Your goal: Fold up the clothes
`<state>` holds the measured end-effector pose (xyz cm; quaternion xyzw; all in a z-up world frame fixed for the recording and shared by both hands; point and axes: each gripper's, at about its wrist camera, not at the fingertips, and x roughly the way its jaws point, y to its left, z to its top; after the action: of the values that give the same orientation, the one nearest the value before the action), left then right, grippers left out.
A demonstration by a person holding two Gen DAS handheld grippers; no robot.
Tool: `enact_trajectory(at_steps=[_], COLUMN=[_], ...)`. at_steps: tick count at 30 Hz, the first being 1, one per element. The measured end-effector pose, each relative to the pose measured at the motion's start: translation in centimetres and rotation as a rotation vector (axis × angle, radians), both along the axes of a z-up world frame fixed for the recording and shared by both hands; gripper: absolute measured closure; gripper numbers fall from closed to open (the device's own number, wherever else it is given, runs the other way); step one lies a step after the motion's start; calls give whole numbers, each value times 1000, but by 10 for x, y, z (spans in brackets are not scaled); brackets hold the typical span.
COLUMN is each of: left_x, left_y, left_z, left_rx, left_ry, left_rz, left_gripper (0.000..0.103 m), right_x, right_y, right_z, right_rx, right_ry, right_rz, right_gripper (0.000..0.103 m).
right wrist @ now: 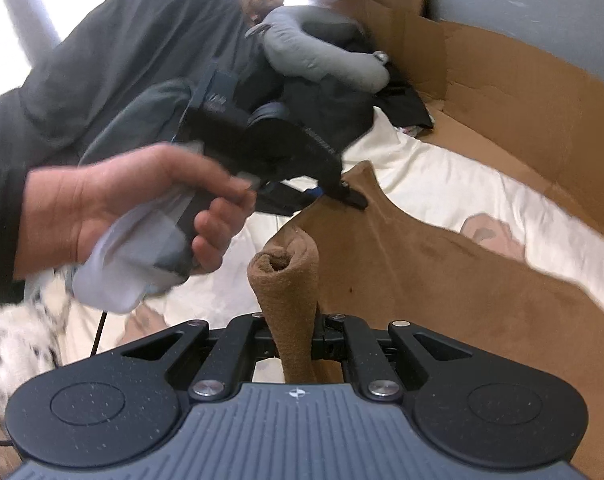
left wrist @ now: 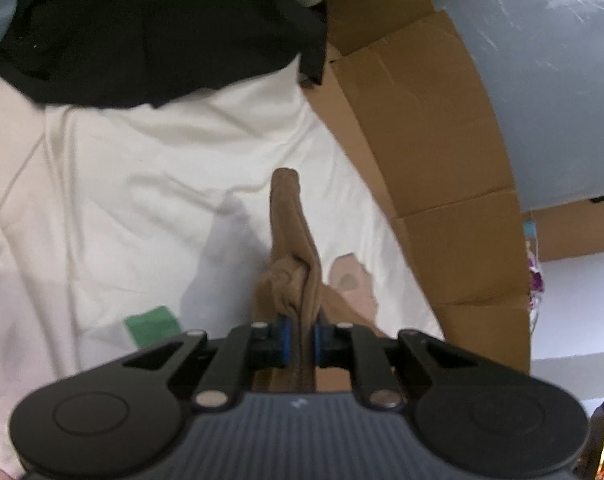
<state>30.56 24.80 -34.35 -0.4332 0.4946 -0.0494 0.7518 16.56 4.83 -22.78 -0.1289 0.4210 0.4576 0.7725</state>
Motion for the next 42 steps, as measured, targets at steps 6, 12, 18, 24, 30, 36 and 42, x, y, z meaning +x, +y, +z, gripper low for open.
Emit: enact_trajectory(at_steps=[6, 12, 18, 24, 30, 36, 42], left_x=[7, 12, 18, 22, 22, 26, 28], left_y=[-21, -44, -77, -113, -147, -184, -230], left_z=[17, 42, 56, 62, 66, 63, 55], left_rx=[-53, -67, -68, -63, -39, -10, 3], left_ry=[-34, -61, -75, -90, -111, -108, -100], left_rz=[6, -27, -58, -96, -137, -178, -229], left_gripper=[92, 92, 92, 92, 92, 92, 92], right_x=[3, 18, 24, 25, 27, 29, 27], right_y=[-19, -42, -79, -122, -158, -196, -238], right_z=[19, 29, 26, 14, 2, -14, -32], right_rx=[-57, -36, 41, 139, 236, 307, 336], right_ry=[-40, -13, 41, 120, 143, 180, 227], right_rz=[120, 174, 160, 73, -12, -125, -249], right_gripper=[98, 98, 98, 98, 98, 99, 99])
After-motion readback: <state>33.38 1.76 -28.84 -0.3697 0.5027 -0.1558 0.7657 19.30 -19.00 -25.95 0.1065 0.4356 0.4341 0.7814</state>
